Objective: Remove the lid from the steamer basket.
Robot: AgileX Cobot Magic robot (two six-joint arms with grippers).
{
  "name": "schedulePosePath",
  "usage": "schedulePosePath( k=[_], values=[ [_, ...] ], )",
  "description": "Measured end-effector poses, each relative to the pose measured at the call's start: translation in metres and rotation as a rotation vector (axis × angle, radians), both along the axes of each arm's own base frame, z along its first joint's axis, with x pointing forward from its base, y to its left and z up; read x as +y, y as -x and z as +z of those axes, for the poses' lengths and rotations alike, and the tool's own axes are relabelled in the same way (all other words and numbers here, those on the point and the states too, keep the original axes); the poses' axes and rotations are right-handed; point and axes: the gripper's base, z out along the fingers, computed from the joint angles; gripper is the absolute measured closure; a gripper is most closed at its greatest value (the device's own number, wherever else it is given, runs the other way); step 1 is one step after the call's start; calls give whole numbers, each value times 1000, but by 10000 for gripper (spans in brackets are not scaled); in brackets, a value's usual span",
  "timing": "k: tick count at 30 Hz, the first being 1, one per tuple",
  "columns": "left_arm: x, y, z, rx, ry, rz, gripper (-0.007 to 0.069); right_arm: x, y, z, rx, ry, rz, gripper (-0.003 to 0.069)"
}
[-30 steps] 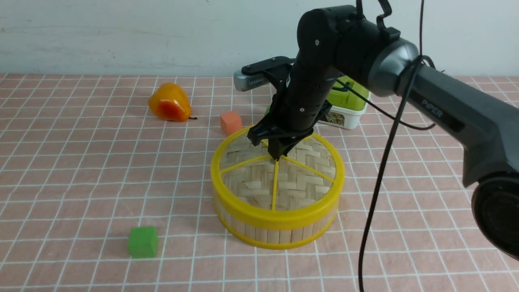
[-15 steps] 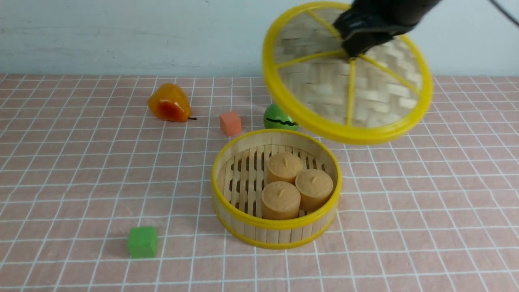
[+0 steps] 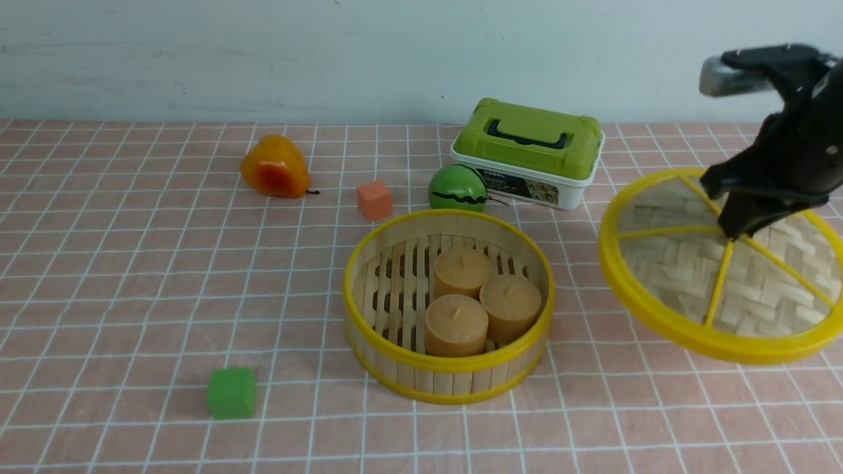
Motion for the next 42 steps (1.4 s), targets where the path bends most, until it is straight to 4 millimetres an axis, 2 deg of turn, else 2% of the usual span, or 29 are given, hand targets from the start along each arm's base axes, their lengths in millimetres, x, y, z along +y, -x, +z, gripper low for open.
schedulePosePath(
  k=[1, 2, 7, 14, 21, 27, 30, 32, 35, 36, 37, 39, 40, 41, 42],
  values=[
    [0, 0, 0, 0, 0, 0, 386, 0, -1, -2, -2, -1, -1, 580],
    [0, 0, 0, 0, 0, 0, 386, 1, -9, -16, 7, -4, -7, 580],
    [0, 0, 0, 0, 0, 0, 386, 1, -30, -51, 18, 0, -21, 580],
    [0, 0, 0, 0, 0, 0, 386, 2, -41, -78, 53, -2, -28, 576],
    [0, 0, 0, 0, 0, 0, 386, 2, -44, -83, 39, -2, -33, 541],
    [0, 0, 0, 0, 0, 0, 386, 2, -39, -80, 76, -3, -26, 454],
    [0, 0, 0, 0, 0, 0, 386, 2, -34, -73, 99, -3, -19, 420],
    [0, 0, 0, 0, 0, 0, 386, 2, -29, -59, 94, -5, -13, 397],
    [0, 0, 0, 0, 0, 0, 386, 2, -13, -15, 25, -13, -5, 386],
    [0, 0, 0, 0, 0, 0, 386, 2, -11, -9, 13, -14, -4, 386],
    [0, 0, 0, 0, 0, 0, 386, 1, 1, 14, -35, -20, -1, 388],
    [0, 0, 0, 0, 0, 0, 386, 1, 20, 45, -109, -29, 1, 402],
    [0, 0, 0, 0, 0, 0, 386, 0, 29, 58, -141, -32, 3, 413],
    [0, 0, 0, 0, 0, 0, 386, 0, 31, 61, -148, -32, 4, 416],
    [0, 0, 0, 0, 0, 0, 386, -1, 49, 85, -215, -36, 6, 438]
  ],
)
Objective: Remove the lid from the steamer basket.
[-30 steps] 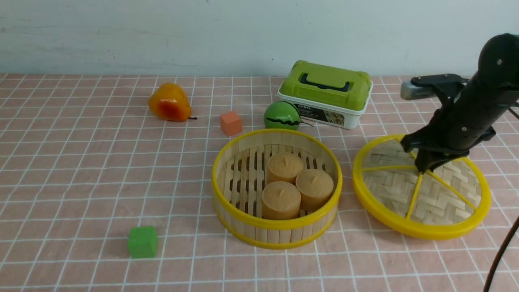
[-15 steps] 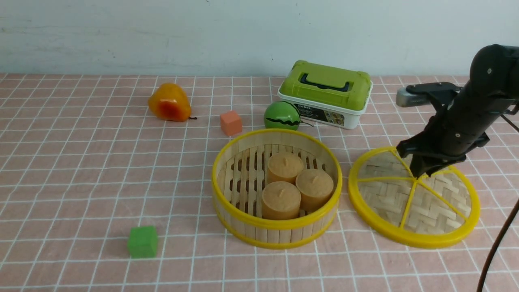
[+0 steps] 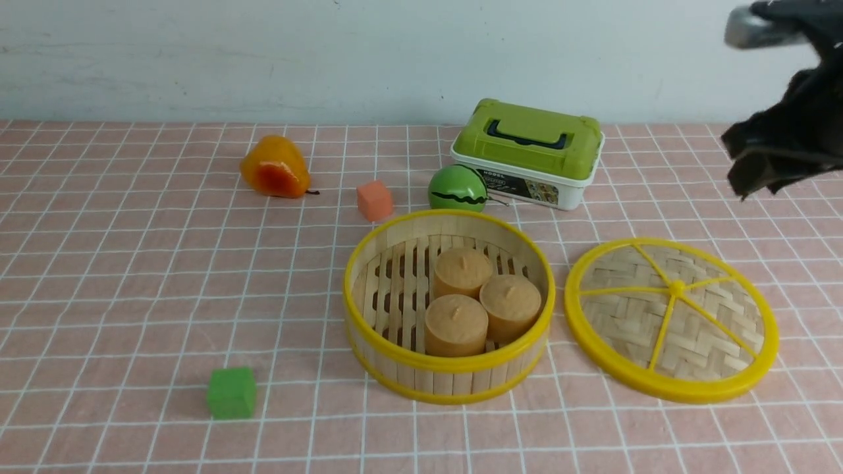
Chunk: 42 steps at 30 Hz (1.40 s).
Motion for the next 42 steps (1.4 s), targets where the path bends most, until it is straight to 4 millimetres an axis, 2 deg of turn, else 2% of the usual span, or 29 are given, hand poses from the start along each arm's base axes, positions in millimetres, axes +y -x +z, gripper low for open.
schedulePosePath(
  k=[1, 2, 4, 5, 7, 10, 11, 13, 14, 15, 17, 19, 21, 27, 35, 42],
  values=[
    [0, 0, 0, 0, 0, 0, 386, 0, 5, 6, -16, -2, 0, 442],
    [0, 0, 0, 0, 0, 0, 386, -1, 24, 27, -80, -8, 2, 470],
    [0, 0, 0, 0, 0, 0, 386, -2, 40, 42, -128, -12, 2, 491],
    [0, 0, 0, 0, 0, 0, 386, -3, 68, 60, -200, -25, 9, 528],
    [0, 0, 0, 0, 0, 0, 386, -3, 99, 71, -268, -38, 21, 568],
    [0, 0, 0, 0, 0, 0, 386, -5, 138, 71, -331, -45, 27, 608],
    [0, 0, 0, 0, 0, 0, 386, -5, 141, 71, -337, -46, 27, 614],
    [0, 0, 0, 0, 0, 0, 386, -7, 173, 64, -398, -59, 23, 643],
    [0, 0, 0, 0, 0, 0, 386, -7, 181, 62, -419, -66, 20, 650],
    [0, 0, 0, 0, 0, 0, 386, -8, 200, 55, -455, -79, 17, 660],
    [0, 0, 0, 0, 0, 0, 386, -9, 223, 44, -509, -98, 13, 666],
    [0, 0, 0, 0, 0, 0, 386, -9, 238, 34, -545, -114, 8, 666],
    [0, 0, 0, 0, 0, 0, 386, -9, 247, 23, -555, -123, 5, 666],
    [0, 0, 0, 0, 0, 0, 386, -9, 252, -1, -516, -124, 5, 665],
    [0, 0, 0, 0, 0, 0, 386, -8, 256, -11, -406, -116, 31, 662],
    [0, 0, 0, 0, 0, 0, 386, -8, 256, -13, -397, -115, 32, 657]
  ],
)
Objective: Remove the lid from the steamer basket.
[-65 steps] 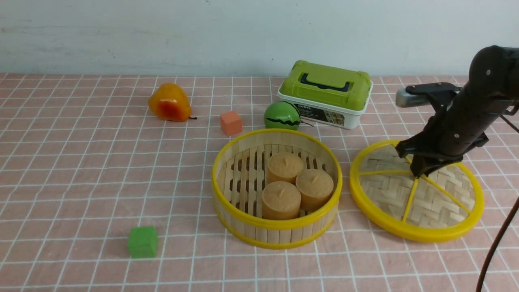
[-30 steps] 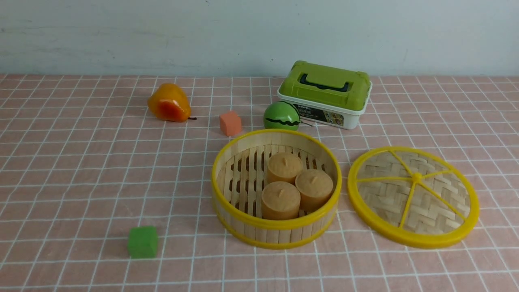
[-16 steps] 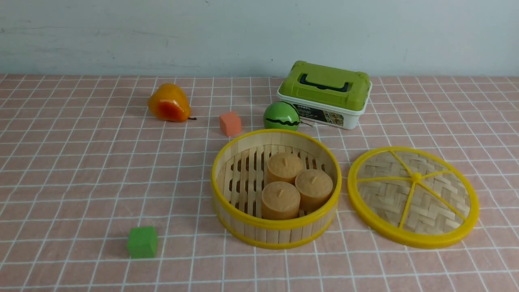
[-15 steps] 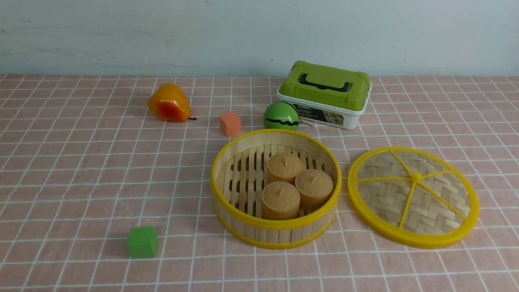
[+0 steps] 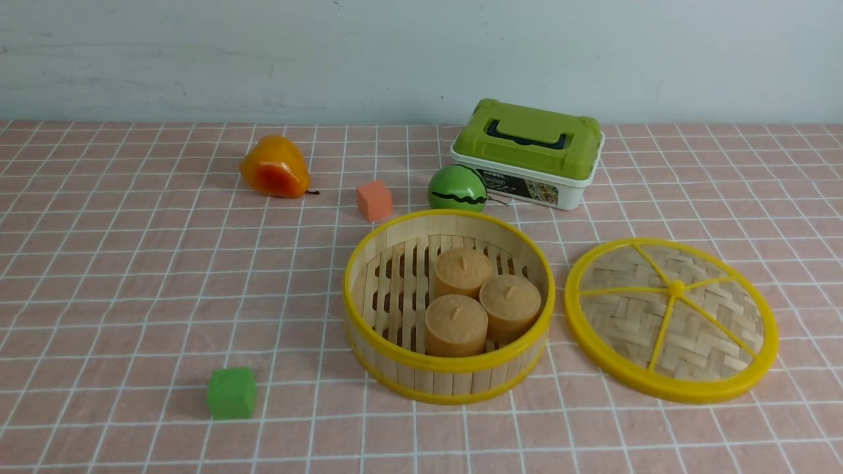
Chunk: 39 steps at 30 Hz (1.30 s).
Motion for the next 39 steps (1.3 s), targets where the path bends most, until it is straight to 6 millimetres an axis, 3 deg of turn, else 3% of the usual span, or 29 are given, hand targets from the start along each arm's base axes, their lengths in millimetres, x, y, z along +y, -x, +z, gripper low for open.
schedulePosePath(
  k=[2, 8, 15, 20, 26, 39],
  values=[
    [0, 0, 0, 0, 0, 0, 386, 0, -3, -3, -16, -4, -9, 657],
    [0, 0, 0, 0, 0, 0, 386, -12, -6, -46, -282, 29, -133, 681],
    [0, 0, 0, 0, 0, 0, 386, -24, 8, -134, -491, 12, -283, 683],
    [0, 0, 0, 0, 0, 0, 386, -28, 12, -181, -438, -78, -372, 683],
    [0, 0, 0, 0, 0, 0, 386, -28, 16, -200, -254, -83, -398, 684],
    [0, 0, 0, 0, 0, 0, 386, -28, 17, -201, -213, -76, -398, 684]
  ],
)
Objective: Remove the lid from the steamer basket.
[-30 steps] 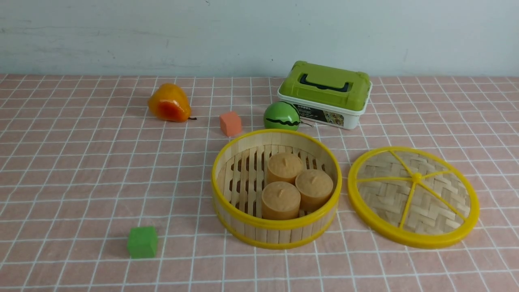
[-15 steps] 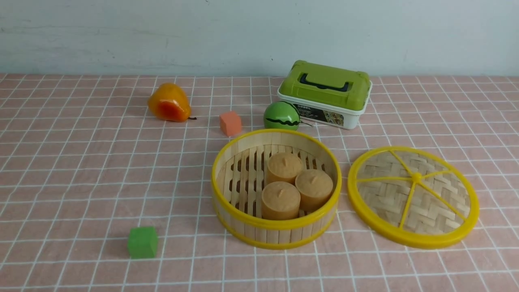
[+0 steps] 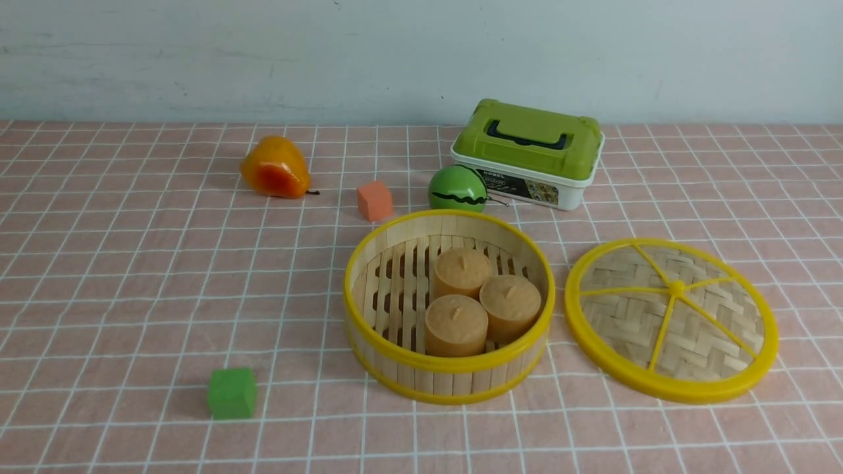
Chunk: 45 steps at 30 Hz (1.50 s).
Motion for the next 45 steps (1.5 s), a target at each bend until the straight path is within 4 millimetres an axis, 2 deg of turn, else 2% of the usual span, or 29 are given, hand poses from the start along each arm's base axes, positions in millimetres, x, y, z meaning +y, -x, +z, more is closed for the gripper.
schedulePosePath(
  k=[45],
  values=[
    [0, 0, 0, 0, 0, 0, 386, 1, 0, 0, 0, 0, 28, 647]
  ],
)
